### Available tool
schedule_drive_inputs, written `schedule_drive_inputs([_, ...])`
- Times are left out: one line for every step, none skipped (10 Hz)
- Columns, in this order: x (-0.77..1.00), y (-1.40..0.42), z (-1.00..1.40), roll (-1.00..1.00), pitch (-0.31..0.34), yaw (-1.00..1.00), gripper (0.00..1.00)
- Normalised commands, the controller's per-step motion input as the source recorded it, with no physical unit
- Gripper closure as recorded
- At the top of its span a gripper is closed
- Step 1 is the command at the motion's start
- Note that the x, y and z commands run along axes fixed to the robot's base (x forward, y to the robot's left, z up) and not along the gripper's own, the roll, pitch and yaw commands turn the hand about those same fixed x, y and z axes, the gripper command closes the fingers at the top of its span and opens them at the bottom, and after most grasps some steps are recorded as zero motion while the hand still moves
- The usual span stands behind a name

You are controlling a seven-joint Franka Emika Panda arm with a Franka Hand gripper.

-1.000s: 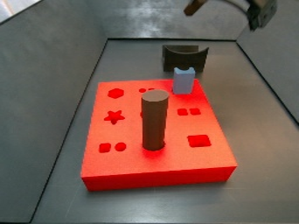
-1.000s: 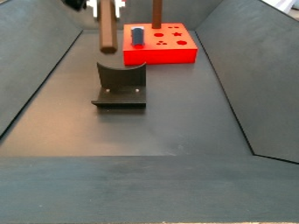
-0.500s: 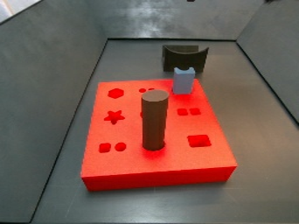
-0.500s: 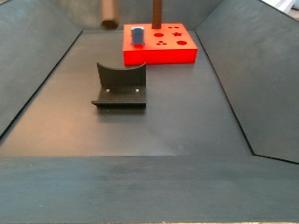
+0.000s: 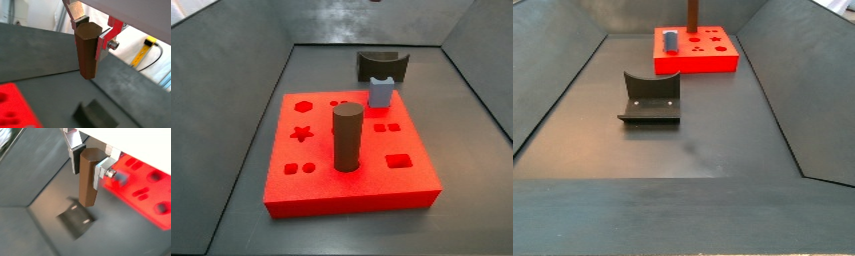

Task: Pick up the hexagon object. Move up. Place the hexagon object on the fixture. Regrasp the hexagon object. Move to above the board. Insert the hexagon object.
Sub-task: Move to above the board, then insert the hexagon object.

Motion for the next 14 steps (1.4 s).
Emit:
schedule_drive_inputs([-0.75,-1.00,0.49,-1.00,-0.023,-0.21,1.00])
schedule_drive_inputs([-0.65,-0.78,0.41,-1.00,-0.023,-0.20,1.00])
schedule_drive_inputs([-0.47,-0.47,0.26,-1.00,-0.026,-0.20,1.00])
schedule_drive_inputs([-0.31,-0.23,0.14,-1.00,-0.028,-0.19,1.00])
schedule_drive_inputs([-0.21,-0.11,0.08,-1.00,-0.032,-0.18,1.00])
schedule_drive_inputs([-0.16,-0.05,0.05,-0.98,-0.043,-0.16,1.00])
schedule_drive_inputs([-0.13,-0.02,0.04,-0.75,-0.050,-0.11,1.00])
schedule_drive_inputs([-0.11,0.02,0.02,-0.48,-0.061,-0.06,1.00])
schedule_drive_inputs([-0.09,0.02,0.01,-0.32,-0.068,-0.03,1.00])
schedule_drive_inputs([-0.08,0.02,0.01,-0.25,-0.068,-0.01,1.00])
schedule_drive_inputs([-0.02,0.00,0.00,0.00,0.000,0.00,1.00])
schedule_drive_inputs([-0.18,0.05,0.00,-0.02,-0.069,0.00,1.00])
schedule_drive_inputs([-0.57,0.22,-0.10,-0.03,-0.154,0.00,1.00])
schedule_drive_inputs([-0.91,0.30,-0.30,0.00,-0.113,-0.01,1.00])
